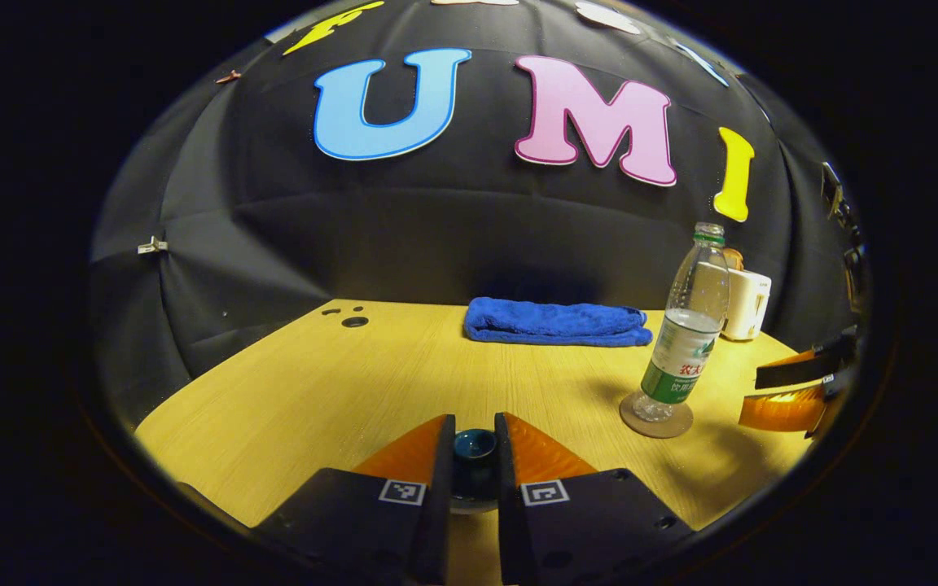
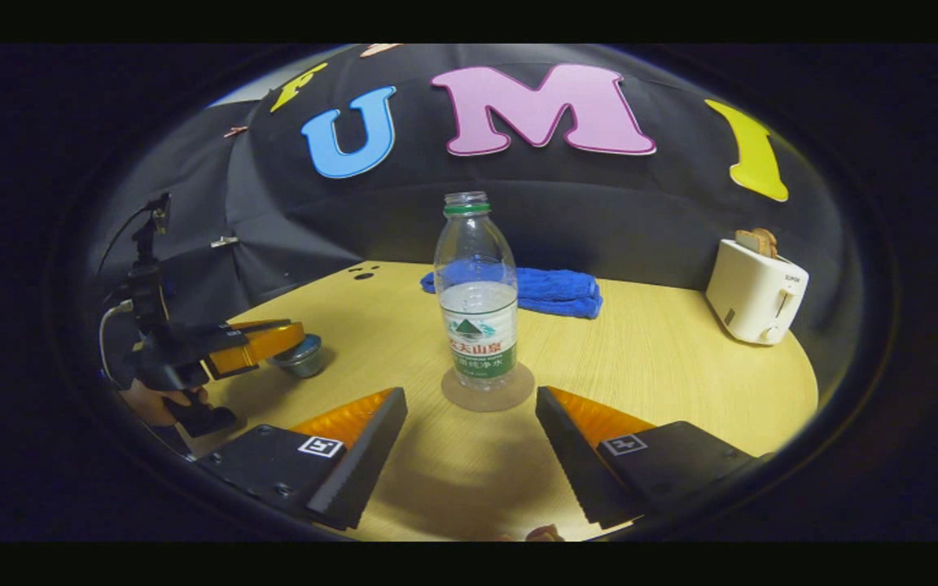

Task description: Open the teacup lid with one hand, grasp the water bottle and pour water into the teacup with the other hand; after pouring, place the water bottle on the coaster and then close the teacup lid.

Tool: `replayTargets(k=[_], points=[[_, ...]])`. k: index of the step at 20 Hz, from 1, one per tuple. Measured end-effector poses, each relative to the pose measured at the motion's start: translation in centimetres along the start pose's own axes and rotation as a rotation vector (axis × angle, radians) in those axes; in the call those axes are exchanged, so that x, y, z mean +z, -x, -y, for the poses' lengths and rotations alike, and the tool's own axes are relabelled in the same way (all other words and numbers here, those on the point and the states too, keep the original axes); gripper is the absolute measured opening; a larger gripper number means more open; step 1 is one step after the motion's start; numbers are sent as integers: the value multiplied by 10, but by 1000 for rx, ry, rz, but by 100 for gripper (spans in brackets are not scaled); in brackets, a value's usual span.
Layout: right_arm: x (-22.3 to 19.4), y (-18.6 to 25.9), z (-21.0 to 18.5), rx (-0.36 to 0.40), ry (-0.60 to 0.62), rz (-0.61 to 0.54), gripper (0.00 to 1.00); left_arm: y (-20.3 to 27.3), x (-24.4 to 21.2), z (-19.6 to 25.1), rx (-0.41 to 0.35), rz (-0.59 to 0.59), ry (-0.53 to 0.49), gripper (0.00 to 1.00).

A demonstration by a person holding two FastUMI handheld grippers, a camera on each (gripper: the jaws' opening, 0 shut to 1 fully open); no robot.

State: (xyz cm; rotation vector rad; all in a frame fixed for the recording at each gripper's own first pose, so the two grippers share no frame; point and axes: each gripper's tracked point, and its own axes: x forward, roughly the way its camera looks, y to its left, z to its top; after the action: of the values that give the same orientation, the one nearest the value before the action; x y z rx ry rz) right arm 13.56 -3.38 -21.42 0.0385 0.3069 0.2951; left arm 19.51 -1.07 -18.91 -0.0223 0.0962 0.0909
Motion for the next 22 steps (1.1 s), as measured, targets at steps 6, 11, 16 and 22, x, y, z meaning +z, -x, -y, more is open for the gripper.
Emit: replayTargets(k=[6, 11, 16, 22], points=[[3, 7, 8, -8, 1, 4, 99, 4, -1, -2, 30, 4, -16, 35], [37, 33, 19, -69, -51, 53, 100, 34, 38, -6, 69, 12, -88, 70], [92, 93, 37, -175, -85, 123, 99, 112, 102, 12, 113, 51, -55, 93], [120, 167, 40, -251, -24, 191, 99, 186, 147, 56, 88, 72, 73, 95]])
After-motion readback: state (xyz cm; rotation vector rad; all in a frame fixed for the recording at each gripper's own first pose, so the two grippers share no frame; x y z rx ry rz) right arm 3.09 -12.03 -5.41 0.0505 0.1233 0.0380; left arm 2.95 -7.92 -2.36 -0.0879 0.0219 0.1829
